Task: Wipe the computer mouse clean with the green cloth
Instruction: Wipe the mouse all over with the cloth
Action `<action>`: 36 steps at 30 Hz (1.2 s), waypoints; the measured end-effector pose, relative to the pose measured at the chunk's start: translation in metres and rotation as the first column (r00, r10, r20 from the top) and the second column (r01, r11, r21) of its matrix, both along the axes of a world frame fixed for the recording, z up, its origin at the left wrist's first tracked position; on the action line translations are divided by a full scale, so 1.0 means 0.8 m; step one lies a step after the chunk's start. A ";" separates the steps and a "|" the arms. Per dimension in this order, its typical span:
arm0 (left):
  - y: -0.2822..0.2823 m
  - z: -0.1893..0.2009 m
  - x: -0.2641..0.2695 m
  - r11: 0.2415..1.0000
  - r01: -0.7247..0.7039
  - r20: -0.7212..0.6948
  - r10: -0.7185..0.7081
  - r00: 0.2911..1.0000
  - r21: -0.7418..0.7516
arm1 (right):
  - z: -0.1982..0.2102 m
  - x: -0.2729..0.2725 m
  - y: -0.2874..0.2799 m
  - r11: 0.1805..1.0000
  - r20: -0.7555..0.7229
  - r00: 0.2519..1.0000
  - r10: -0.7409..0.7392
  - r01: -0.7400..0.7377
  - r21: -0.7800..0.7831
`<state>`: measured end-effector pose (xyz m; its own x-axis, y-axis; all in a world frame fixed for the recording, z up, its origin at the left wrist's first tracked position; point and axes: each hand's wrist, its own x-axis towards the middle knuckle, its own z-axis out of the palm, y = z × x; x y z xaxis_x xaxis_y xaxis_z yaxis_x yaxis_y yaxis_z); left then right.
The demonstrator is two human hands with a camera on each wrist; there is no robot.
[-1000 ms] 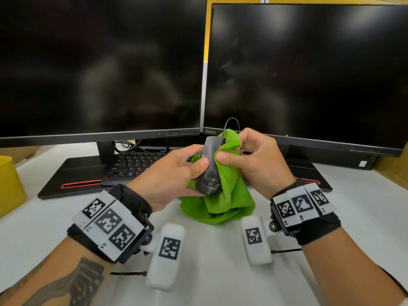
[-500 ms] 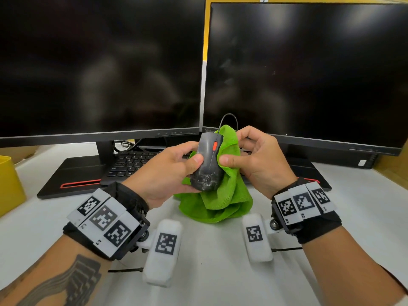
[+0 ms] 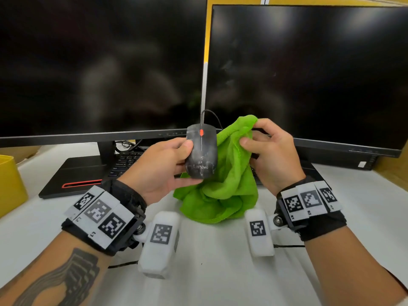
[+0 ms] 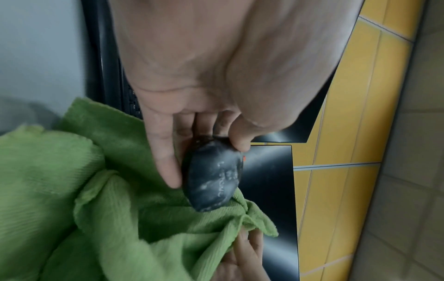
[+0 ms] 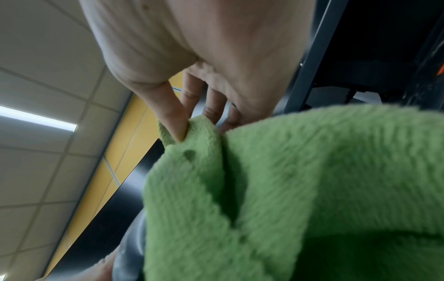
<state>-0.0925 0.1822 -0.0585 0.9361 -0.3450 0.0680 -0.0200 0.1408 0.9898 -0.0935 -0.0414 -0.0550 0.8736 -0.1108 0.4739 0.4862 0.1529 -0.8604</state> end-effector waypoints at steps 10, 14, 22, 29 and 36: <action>-0.008 -0.003 -0.003 1.000 0.001 -0.016 -0.001 1.000 -0.010 | -0.009 -0.005 0.018 0.941 0.096 0.995 0.028 0.006 -0.339; -0.010 -0.004 -0.005 1.000 0.011 0.014 -0.011 1.000 0.010 | -0.014 0.001 0.015 0.876 0.179 0.984 -0.001 0.087 -0.474; -0.012 -0.004 -0.006 0.998 -0.008 0.018 0.007 1.000 0.068 | -0.010 0.002 0.013 0.910 0.074 0.993 0.087 -0.049 -0.412; -0.009 -0.001 -0.005 0.998 -0.045 0.054 0.043 0.998 0.035 | -0.009 -0.004 0.012 0.896 0.151 0.988 0.042 0.029 -0.443; -0.017 -0.004 -0.010 0.996 -0.001 0.052 -0.003 0.999 0.084 | -0.006 -0.003 0.008 0.867 0.282 0.958 -0.058 0.188 -0.461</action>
<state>-0.1009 0.1690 -0.0617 0.9318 -0.3524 0.0872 -0.0716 0.0570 0.9958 -0.0957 -0.0349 -0.0600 0.7123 0.0876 0.6964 0.6821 -0.3207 -0.6572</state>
